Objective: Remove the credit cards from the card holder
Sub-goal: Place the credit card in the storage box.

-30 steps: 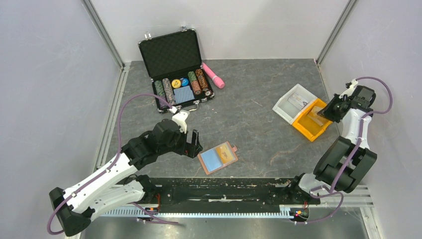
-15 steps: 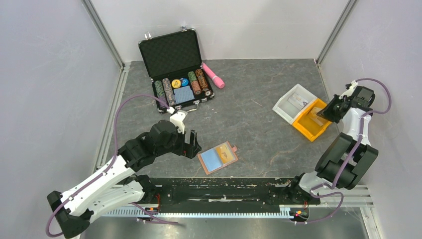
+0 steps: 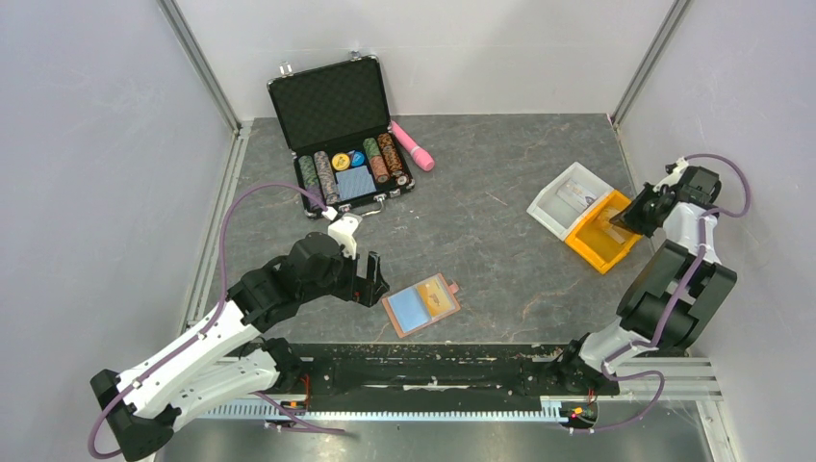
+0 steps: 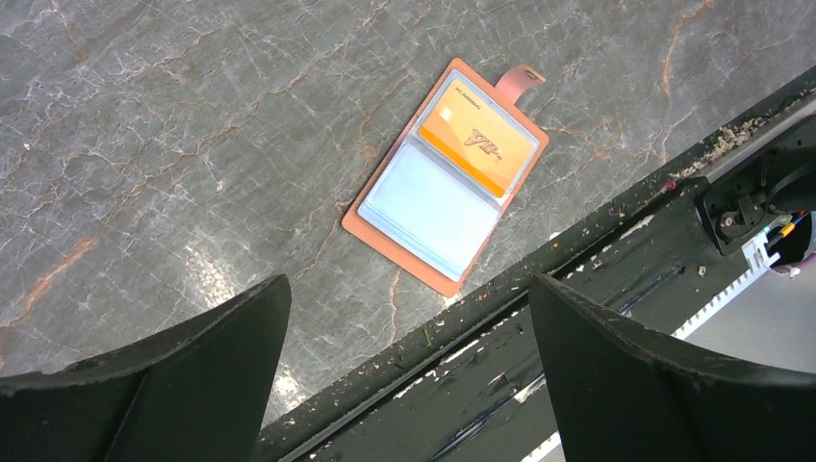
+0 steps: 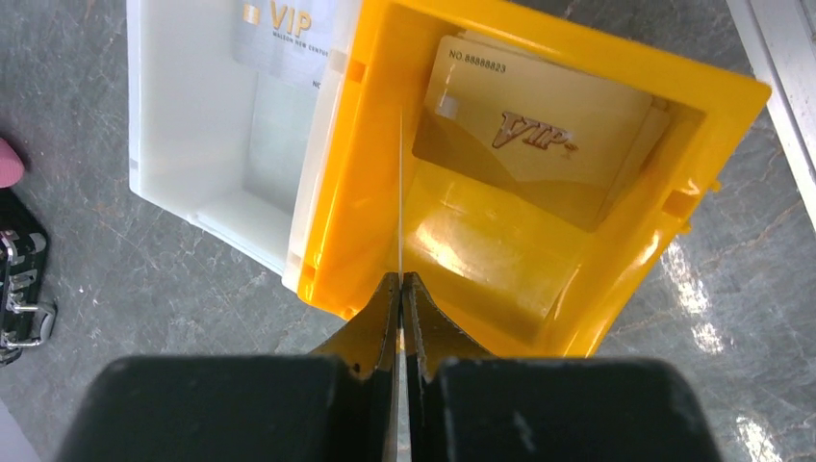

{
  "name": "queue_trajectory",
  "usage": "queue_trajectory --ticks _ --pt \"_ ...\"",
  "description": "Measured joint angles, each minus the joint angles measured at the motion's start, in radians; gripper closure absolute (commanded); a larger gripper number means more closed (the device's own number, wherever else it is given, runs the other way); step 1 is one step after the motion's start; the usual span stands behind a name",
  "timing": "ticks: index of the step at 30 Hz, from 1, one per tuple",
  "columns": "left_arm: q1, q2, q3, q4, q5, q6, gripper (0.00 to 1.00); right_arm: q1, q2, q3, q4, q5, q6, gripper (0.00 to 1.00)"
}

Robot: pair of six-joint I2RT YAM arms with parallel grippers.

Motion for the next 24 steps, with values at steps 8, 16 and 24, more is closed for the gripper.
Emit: queue_trajectory --ticks 8,16,24 --pt "0.000 0.000 0.000 0.000 0.000 0.000 0.00 0.000 0.031 0.042 0.010 -0.020 0.000 1.00" --pt "0.000 0.000 0.000 0.000 0.000 0.000 0.00 -0.005 0.048 0.082 0.004 -0.024 -0.005 0.99" --pt "0.000 0.000 0.000 0.000 0.000 0.000 0.00 -0.018 0.085 0.110 -0.006 -0.015 -0.023 0.96"
